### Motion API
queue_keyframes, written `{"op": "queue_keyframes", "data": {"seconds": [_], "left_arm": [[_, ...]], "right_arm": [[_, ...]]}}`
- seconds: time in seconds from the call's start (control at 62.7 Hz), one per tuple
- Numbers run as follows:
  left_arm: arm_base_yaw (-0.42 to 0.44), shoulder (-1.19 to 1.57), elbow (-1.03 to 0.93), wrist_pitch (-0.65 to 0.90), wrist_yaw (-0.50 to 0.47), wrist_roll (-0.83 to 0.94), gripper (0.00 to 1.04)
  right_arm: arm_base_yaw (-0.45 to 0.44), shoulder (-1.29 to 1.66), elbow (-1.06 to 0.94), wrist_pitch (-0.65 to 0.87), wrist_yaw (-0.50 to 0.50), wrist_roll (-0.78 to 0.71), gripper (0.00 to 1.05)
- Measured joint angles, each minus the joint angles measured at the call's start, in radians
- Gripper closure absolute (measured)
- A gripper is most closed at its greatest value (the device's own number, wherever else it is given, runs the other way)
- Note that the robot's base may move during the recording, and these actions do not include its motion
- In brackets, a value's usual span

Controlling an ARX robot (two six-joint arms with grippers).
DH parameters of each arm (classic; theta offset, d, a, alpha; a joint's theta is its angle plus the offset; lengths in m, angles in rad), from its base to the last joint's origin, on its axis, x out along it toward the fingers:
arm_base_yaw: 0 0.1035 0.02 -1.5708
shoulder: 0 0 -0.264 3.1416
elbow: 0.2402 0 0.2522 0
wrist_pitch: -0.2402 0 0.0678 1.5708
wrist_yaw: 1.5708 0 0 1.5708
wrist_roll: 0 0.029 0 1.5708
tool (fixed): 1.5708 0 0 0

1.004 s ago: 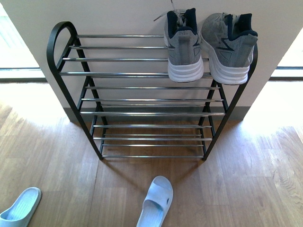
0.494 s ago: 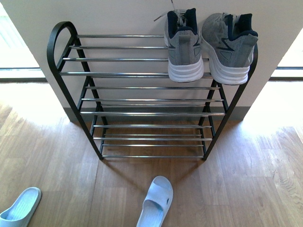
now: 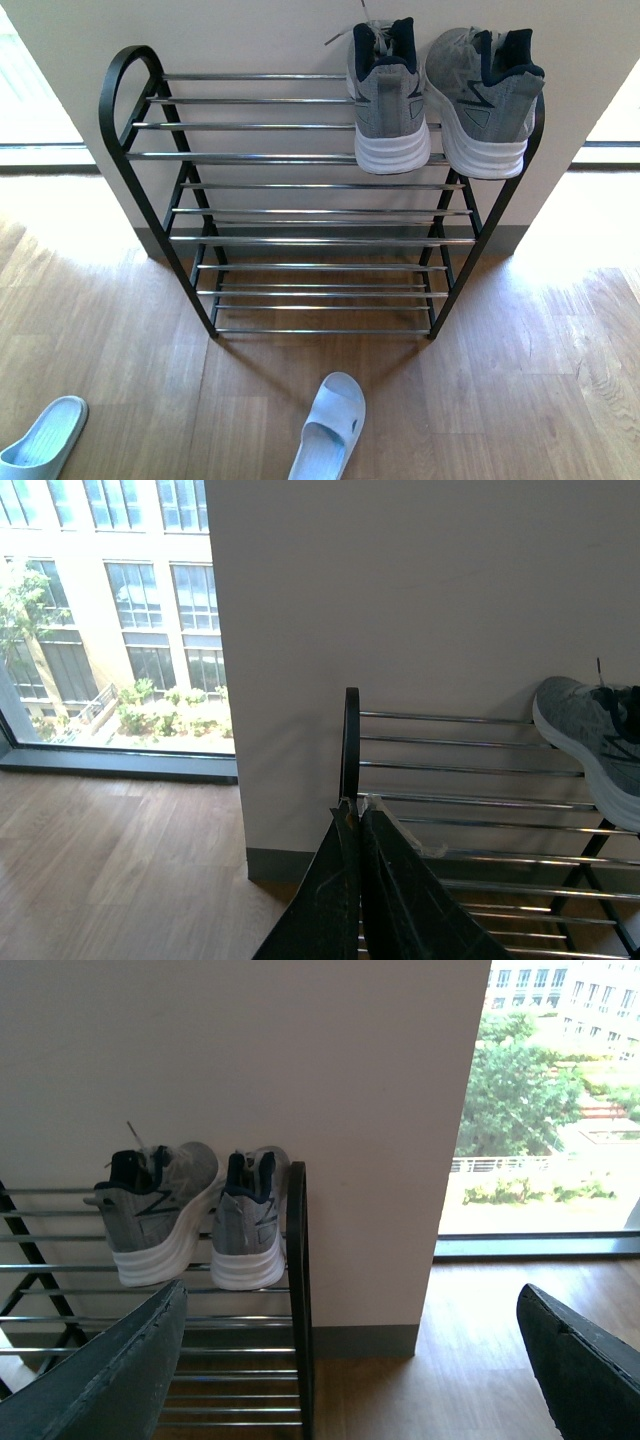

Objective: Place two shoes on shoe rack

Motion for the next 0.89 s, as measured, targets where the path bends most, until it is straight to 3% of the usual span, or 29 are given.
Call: {"op": "queue_keyframes", "data": {"seconds": [0.159,0.271,0.494,0.893], "left_arm": [[0.0,-0.041,0.0,-0.041,0.0,0.0,1.03],[0.0,-0.174,0.0,-0.207,0.0,0.001,1.03],[0.001,-0.204,0.0,-0.222,0.0,0.001,1.03],[0.001,-0.204,0.0,-0.222,0.0,0.001,0.35]], "right_arm": [[0.0,0.0,0.0,0.0,0.0,0.0,0.09],[0.0,0.0,0.0,0.0,0.0,0.0,0.09],[0.0,0.0,0.0,0.0,0.0,0.0,0.09],[0.0,0.0,0.0,0.0,0.0,0.0,0.09]]}}
